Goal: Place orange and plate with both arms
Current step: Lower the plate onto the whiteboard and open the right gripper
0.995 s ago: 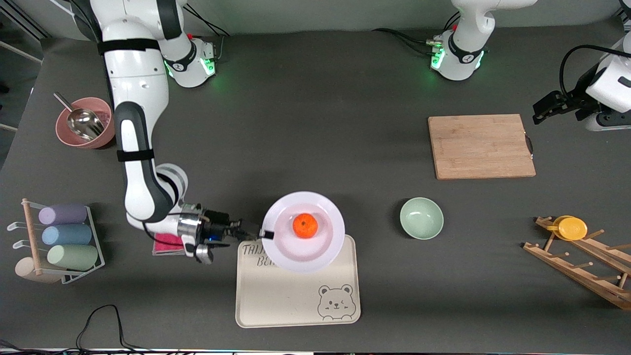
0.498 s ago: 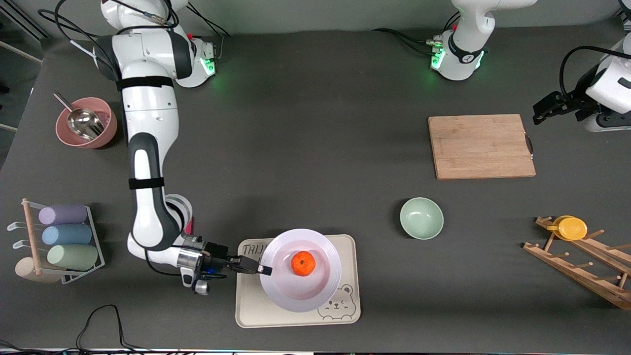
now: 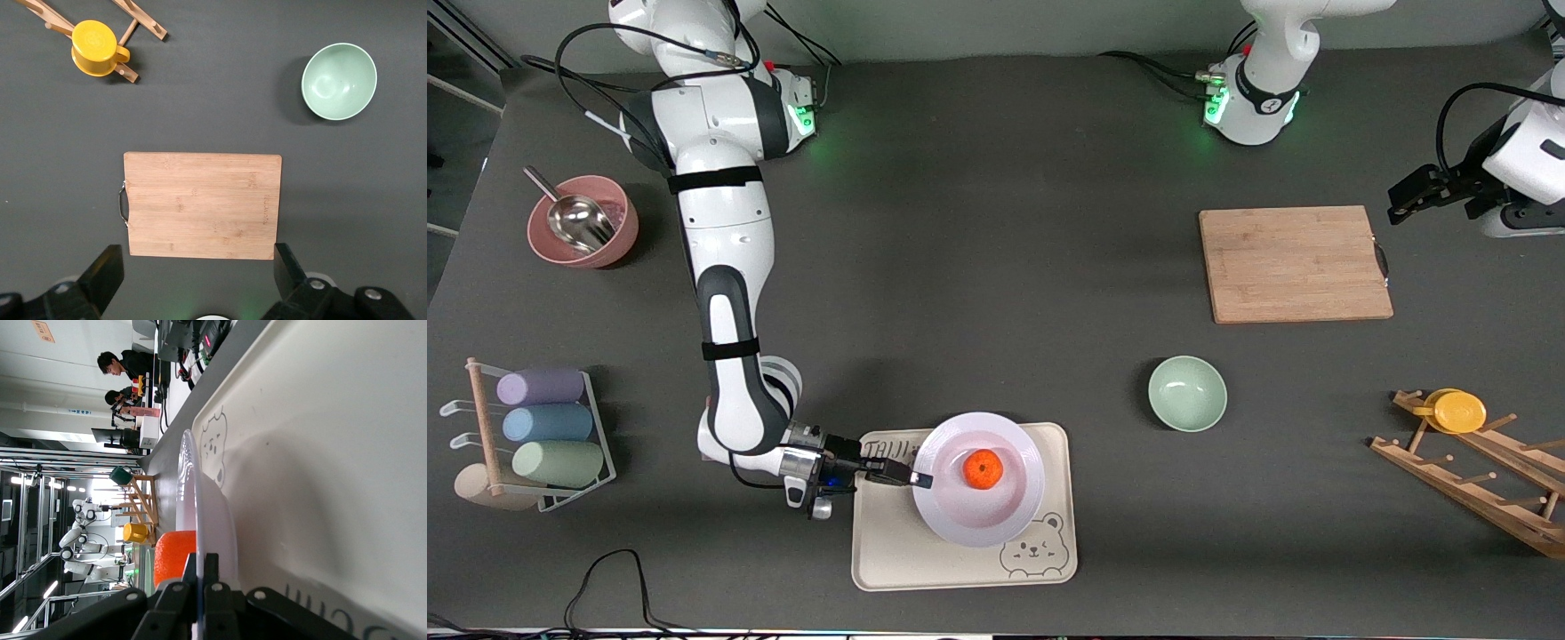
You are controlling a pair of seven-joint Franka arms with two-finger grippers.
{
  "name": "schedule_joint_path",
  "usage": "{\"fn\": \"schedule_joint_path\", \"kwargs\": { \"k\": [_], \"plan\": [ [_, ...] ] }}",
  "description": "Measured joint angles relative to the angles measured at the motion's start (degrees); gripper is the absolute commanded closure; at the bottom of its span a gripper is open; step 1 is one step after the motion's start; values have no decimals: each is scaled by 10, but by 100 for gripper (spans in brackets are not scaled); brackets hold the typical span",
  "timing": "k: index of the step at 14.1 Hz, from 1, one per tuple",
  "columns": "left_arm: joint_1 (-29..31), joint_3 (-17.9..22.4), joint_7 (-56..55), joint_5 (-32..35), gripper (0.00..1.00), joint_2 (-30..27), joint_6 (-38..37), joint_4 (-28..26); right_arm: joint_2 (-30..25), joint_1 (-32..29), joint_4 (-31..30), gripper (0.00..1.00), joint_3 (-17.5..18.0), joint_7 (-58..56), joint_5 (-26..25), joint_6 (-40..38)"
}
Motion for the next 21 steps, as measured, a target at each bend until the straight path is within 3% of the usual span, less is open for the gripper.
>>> {"fn": "schedule_joint_path", "kwargs": {
  "k": [6, 7, 11, 15, 17, 18, 21],
  "plan": [
    [0, 2, 15, 0, 0, 7, 0, 0, 4, -1, -1, 100, 0, -26, 2, 0],
    [0, 2, 15, 0, 0, 10, 0, 0, 4, -1, -1, 86, 0, -26, 2, 0],
    [0, 1, 17, 0, 0, 12, -1, 0, 4, -1, -1, 56, 0, -26, 2, 0],
    [0, -1, 18, 0, 0, 12, -1, 0, 4, -1, 0, 36, 0, -27, 2, 0],
    [0, -1, 18, 0, 0, 12, -1, 0, 4, -1, 0, 31, 0, -27, 2, 0],
    [0, -1, 18, 0, 0, 12, -1, 0, 4, -1, 0, 24, 0, -27, 2, 0],
    [0, -1, 18, 0, 0, 12, -1, 0, 4, -1, 3, 21, -1, -27, 1, 0]
  ]
}}
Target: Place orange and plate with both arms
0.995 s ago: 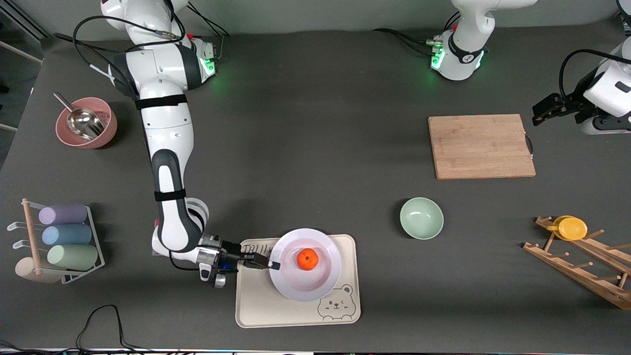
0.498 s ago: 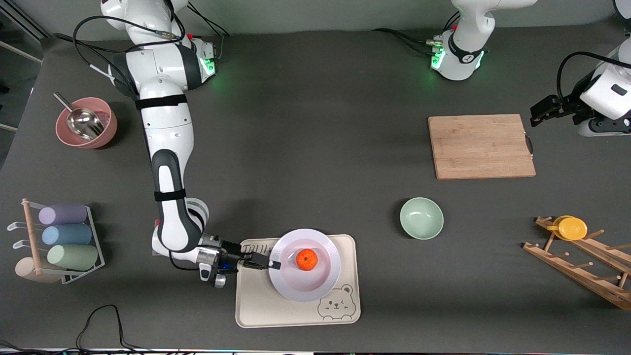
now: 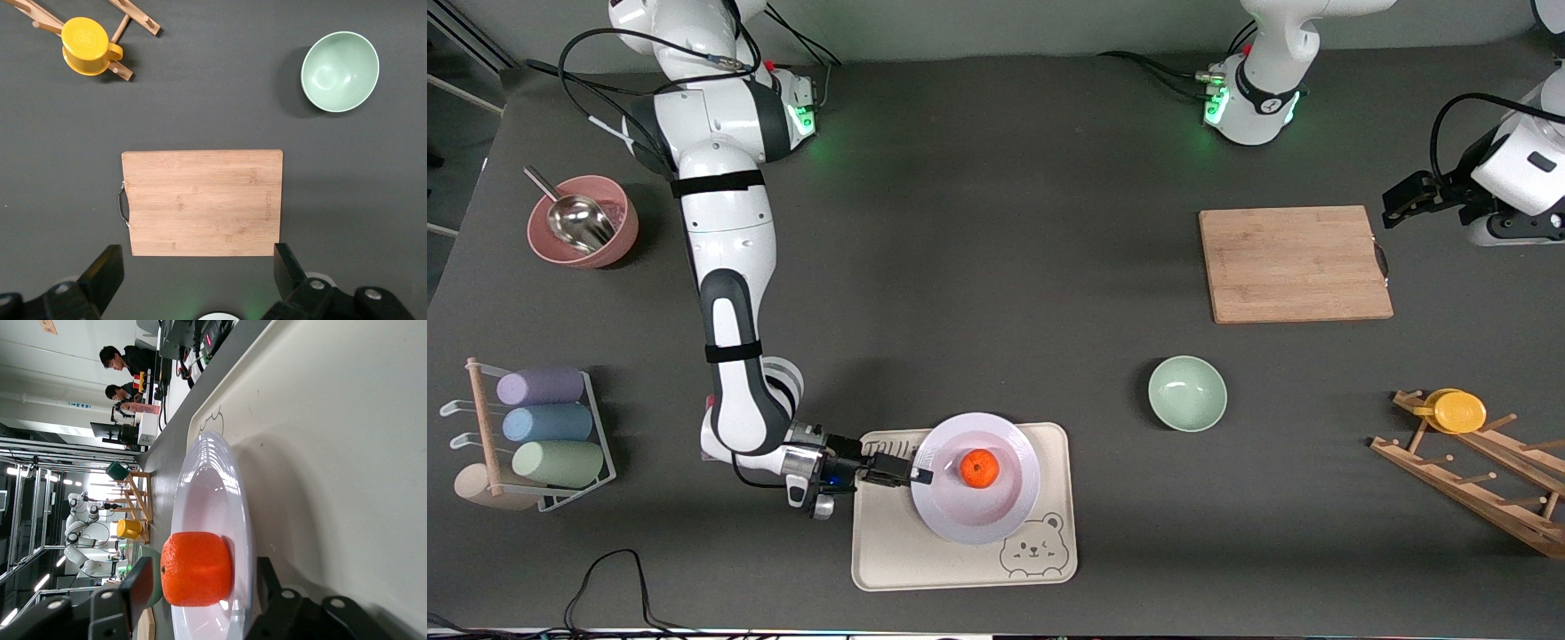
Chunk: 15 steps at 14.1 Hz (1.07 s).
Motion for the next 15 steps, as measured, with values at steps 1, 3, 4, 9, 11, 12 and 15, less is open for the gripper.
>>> {"fn": "schedule_joint_path", "kwargs": {
  "k": [1, 3, 4, 9, 11, 12, 15],
  "plan": [
    [0, 0, 0, 0, 0, 0, 0, 0, 0, -1, 2, 8, -1, 0, -5, 0],
    [0, 0, 0, 0, 0, 0, 0, 0, -7, -7, 6, 0, -3, 1, -45, 0],
    [0, 0, 0, 0, 0, 0, 0, 0, -14, -15, 7, 0, -3, 4, -77, 0],
    [0, 0, 0, 0, 0, 0, 0, 0, -94, -77, 8, 0, -4, 102, -277, -60],
    [0, 0, 1, 0, 0, 0, 0, 0, -139, -107, 3, 0, -5, 136, -366, -109],
    [0, 0, 1, 0, 0, 0, 0, 0, -165, -122, -2, 0, -5, 143, -410, -134],
    [0, 0, 1, 0, 0, 0, 0, 0, -255, -154, -37, 0, -5, 157, -551, -177]
  ]
}}
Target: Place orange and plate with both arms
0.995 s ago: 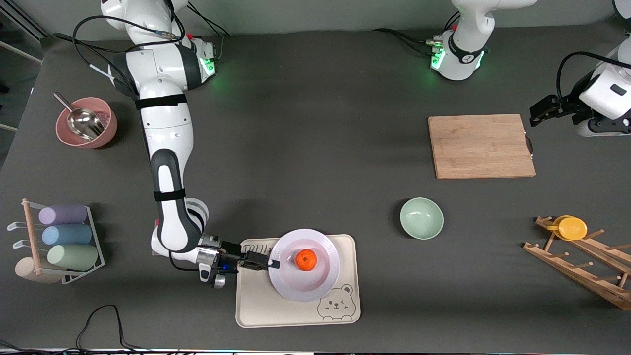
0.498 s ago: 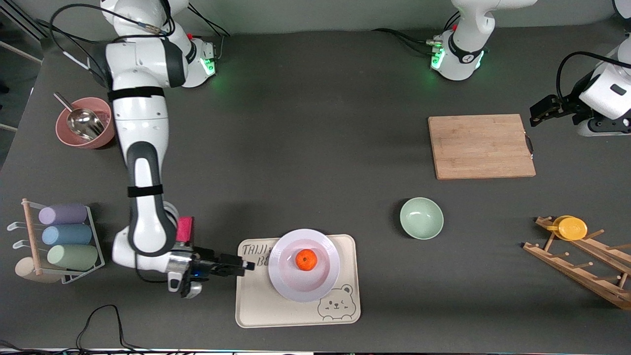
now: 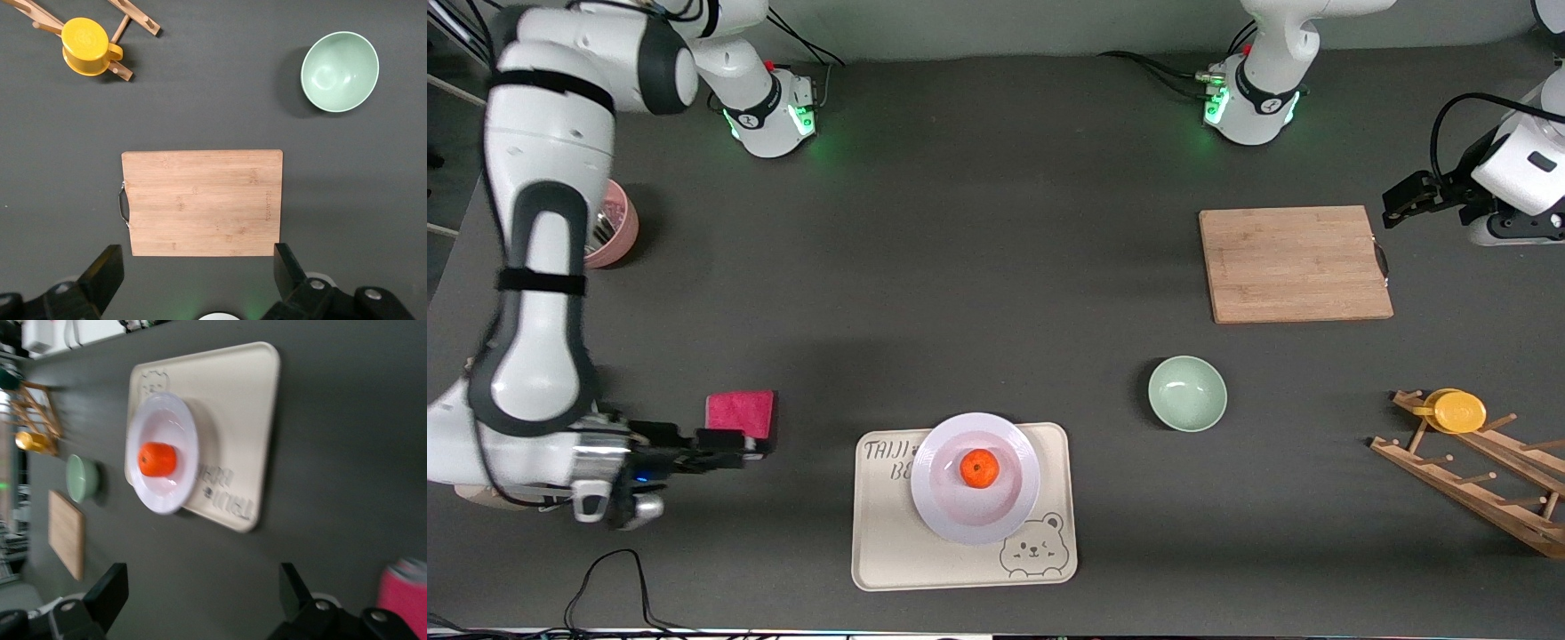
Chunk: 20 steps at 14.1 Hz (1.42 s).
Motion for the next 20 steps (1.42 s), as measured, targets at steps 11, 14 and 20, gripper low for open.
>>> {"fn": "schedule_joint_path", "kwargs": {
  "k": [11, 14, 20],
  "plan": [
    [0, 1, 1, 0, 0, 0, 1, 0, -324, -40, -127, 0, 86, 228, -397, -89],
    [0, 1, 2, 0, 0, 0, 3, 1, -360, -46, -134, 0, 130, 272, -436, -95],
    [0, 1, 2, 0, 0, 0, 13, 1, -377, -46, -152, 0, 137, 288, -480, -94]
  ]
}}
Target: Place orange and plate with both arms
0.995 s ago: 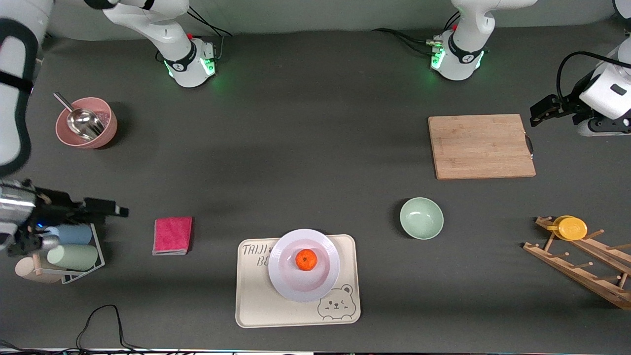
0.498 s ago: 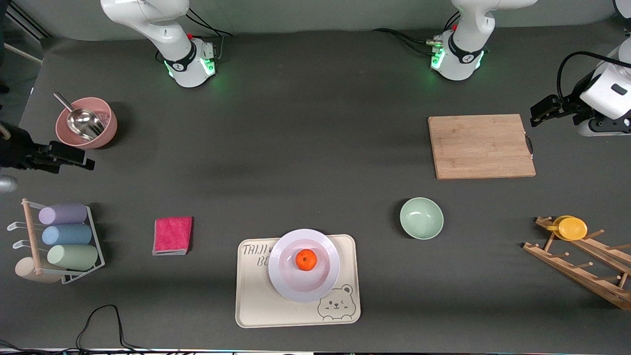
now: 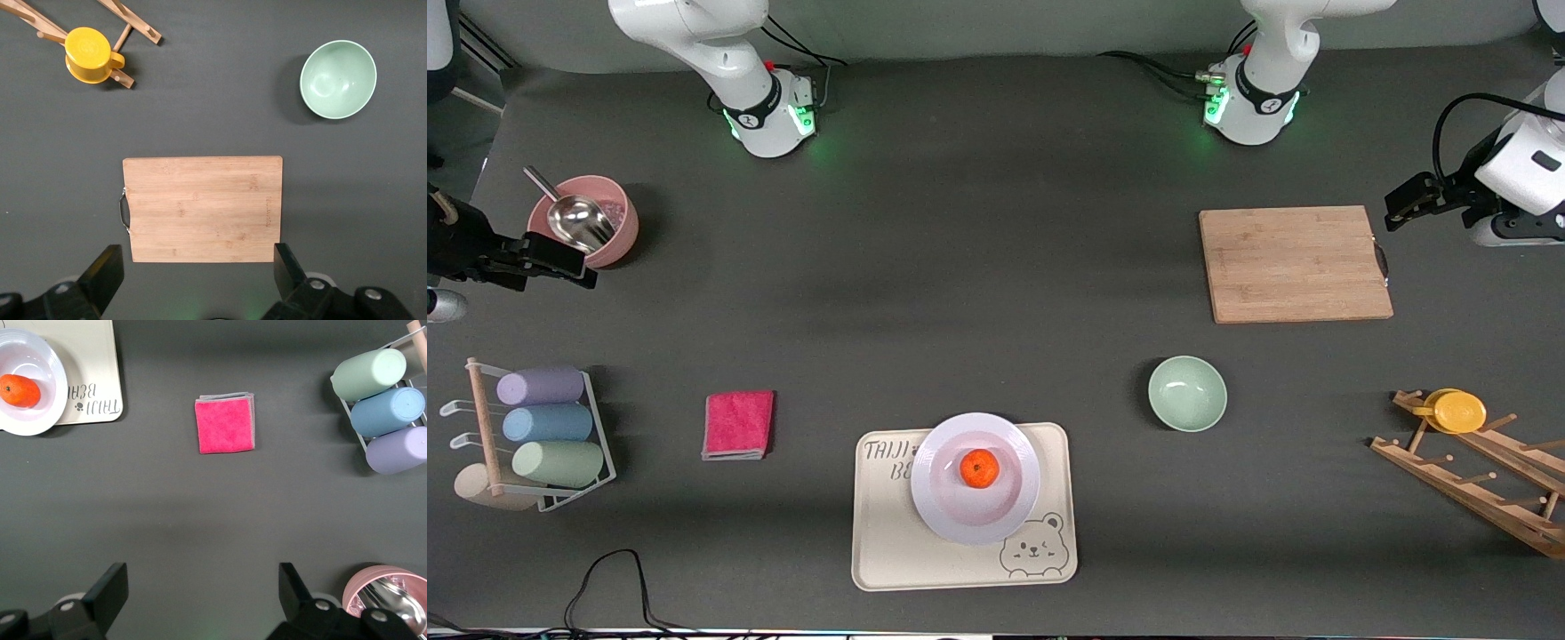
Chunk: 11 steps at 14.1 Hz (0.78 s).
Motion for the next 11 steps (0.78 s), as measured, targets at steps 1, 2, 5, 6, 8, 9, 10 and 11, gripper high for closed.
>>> {"fn": "schedule_joint_path", "kwargs": {
  "k": [1, 2, 5, 6, 8, 9, 10, 11],
  "plan": [
    [0, 0, 0, 0, 0, 0, 1, 0, -3, 0, -1, 0, 0, 1, -9, 0],
    [0, 0, 0, 0, 0, 0, 2, 0, -6, 0, -1, 0, 0, 2, -16, 0],
    [0, 0, 0, 0, 0, 0, 7, 1, -8, 0, -2, 0, 0, 4, -21, 0],
    [0, 0, 0, 0, 0, 0, 9, 2, -8, 0, -2, 0, 0, 5, -21, 0],
    [0, 0, 0, 0, 0, 0, 9, 5, -8, 0, -3, 0, 0, 7, -21, 0],
    [0, 0, 0, 1, 0, 1, 8, 7, -8, 0, -3, 0, 0, 8, -22, 0],
    [0, 0, 0, 2, 0, 3, 8, 8, -9, 0, -3, 0, 0, 8, -22, 0],
    [0, 0, 2, 2, 0, 5, 7, 10, -9, 0, -3, 0, 0, 9, -22, 0]
  ]
}}
